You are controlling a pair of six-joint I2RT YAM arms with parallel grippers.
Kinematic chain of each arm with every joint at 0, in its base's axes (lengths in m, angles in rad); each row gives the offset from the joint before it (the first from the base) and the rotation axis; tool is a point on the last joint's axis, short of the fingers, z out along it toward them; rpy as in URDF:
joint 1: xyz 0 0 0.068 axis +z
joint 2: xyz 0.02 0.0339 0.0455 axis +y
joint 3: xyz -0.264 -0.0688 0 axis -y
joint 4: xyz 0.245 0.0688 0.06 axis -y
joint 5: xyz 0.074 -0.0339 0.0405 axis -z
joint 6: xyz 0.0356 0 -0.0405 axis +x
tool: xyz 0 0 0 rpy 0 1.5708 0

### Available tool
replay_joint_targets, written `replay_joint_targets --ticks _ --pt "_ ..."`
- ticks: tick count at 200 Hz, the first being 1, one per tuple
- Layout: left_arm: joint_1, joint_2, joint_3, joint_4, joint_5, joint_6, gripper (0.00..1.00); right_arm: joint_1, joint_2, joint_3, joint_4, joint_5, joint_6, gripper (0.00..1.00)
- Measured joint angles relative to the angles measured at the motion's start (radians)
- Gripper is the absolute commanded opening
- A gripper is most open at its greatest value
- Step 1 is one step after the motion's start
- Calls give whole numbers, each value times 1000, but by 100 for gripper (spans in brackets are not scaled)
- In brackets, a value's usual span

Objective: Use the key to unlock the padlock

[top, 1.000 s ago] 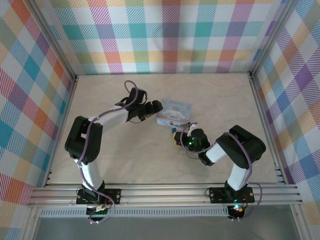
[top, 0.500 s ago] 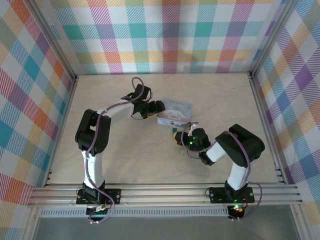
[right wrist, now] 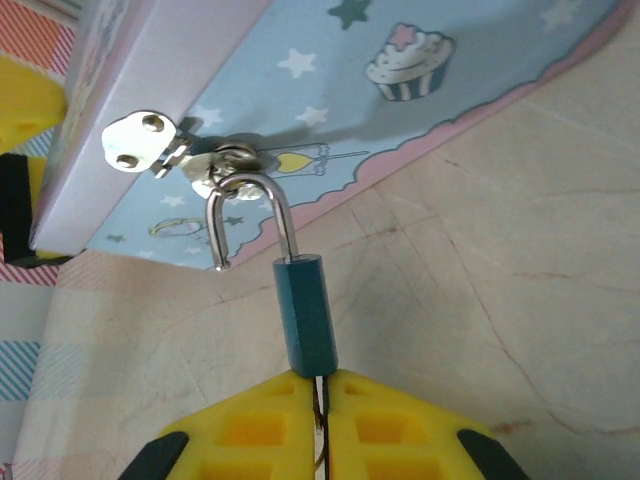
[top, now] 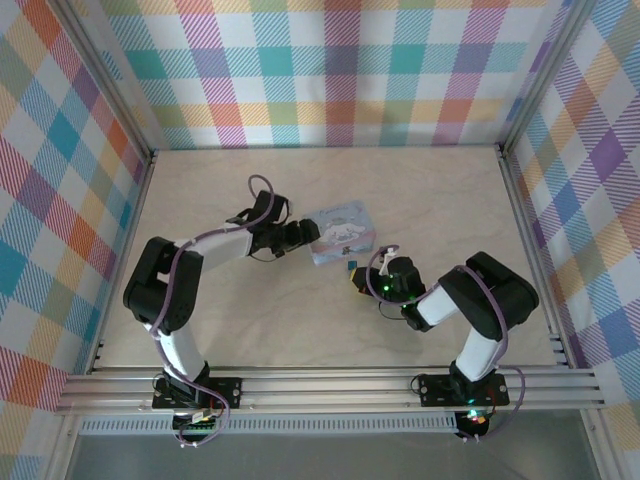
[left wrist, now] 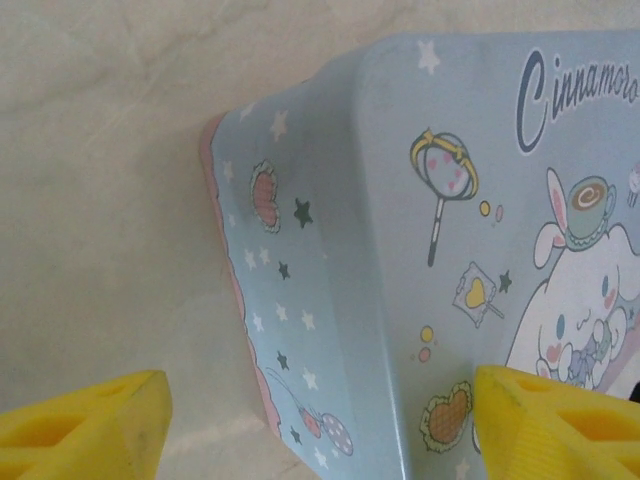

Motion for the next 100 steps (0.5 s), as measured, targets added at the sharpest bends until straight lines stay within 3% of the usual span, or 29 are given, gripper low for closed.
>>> replay_joint_targets --ticks 78,100 --pt "0 -147 -168 25 -17 -35 78 -4 -95 -18 -109 -23 -16 38" --pt "0 -161 -170 3 -21 -39 78 -29 -148 -15 -188 -55 -69 40"
